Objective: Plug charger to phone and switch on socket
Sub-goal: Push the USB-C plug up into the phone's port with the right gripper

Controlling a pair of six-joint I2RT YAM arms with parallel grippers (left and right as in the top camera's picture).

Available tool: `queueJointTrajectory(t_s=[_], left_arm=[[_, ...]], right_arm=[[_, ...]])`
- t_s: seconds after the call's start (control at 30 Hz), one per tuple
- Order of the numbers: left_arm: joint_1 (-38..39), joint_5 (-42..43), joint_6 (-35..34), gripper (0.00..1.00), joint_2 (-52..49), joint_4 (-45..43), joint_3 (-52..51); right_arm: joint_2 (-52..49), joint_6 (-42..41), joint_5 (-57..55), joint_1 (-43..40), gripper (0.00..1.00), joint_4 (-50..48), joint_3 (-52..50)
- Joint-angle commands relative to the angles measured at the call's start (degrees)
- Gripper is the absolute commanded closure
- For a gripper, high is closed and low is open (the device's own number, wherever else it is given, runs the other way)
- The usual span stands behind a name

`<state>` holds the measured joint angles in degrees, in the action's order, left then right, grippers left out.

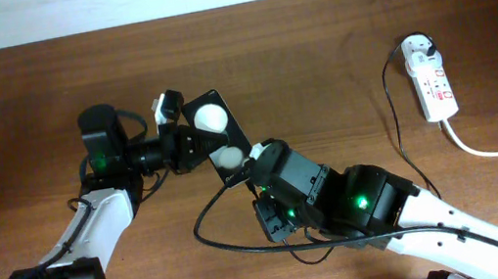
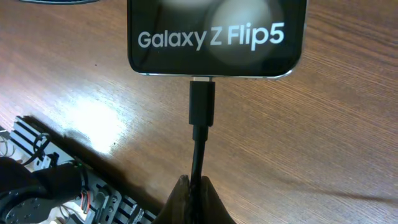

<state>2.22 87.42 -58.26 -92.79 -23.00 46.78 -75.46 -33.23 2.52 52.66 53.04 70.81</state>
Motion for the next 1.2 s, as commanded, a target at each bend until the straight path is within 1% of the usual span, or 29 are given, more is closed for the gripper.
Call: queueJointTrajectory(t_s=[0.0,0.1,0.17,0.23,0.27,0.3,0.53,0.83,1.0,1.1,1.17], left_arm=[[0.31,2.71,1.33,1.0,0.17,-0.11,1.11],[0.31,2.71,1.36,1.0,0.17,-0.11,1.11],[0.31,2.71,1.36,1.0,0.17,-0.11,1.11],[0.31,2.71,1.33,1.0,0.17,-0.11,1.11],[0.31,2.71,1.36,1.0,0.17,-0.11,1.11],[0.31,2.71,1.36,1.0,0.17,-0.11,1.11],[0.31,2.69,1.36,1.0,0.17,-0.13,1.11],[0.31,2.71,1.36,1.0,0.17,-0.13,1.11],[0.31,2.71,1.36,1.0,0.17,-0.13,1.11],[0.31,2.71,1.36,1.0,0.17,-0.13,1.11],[0.31,2.71,1.36,1.0,0.17,-0.13,1.11]], right_arm=[[-0.02,-0.26,-3.5,0.13,0.96,-1.79,-0.09],[-0.02,-0.26,-3.48,0.13,0.94,-1.88,-0.09],[-0.02,-0.26,-3.45,0.15,0.84,-1.88,-0.09],[-0.02,-0.28,-3.21,0.15,0.8,-1.88,-0.09],[-0.02,-0.26,-3.1,0.17,0.75,-1.84,-0.09],[-0.02,-0.26,-2.97,0.22,0.73,-1.6,-0.11],[-0.04,-0.28,-1.68,0.22,0.71,-0.15,-0.11],[-3.06,-0.07,1.29,0.2,0.72,-0.28,-0.11],[-4.7,-0.07,0.39,0.2,0.84,-2.43,-0.11],[-4.7,-0.07,-1.86,0.2,0.95,-3.61,-0.11],[-4.7,-0.04,-2.19,0.2,0.96,-5.07,-0.11]])
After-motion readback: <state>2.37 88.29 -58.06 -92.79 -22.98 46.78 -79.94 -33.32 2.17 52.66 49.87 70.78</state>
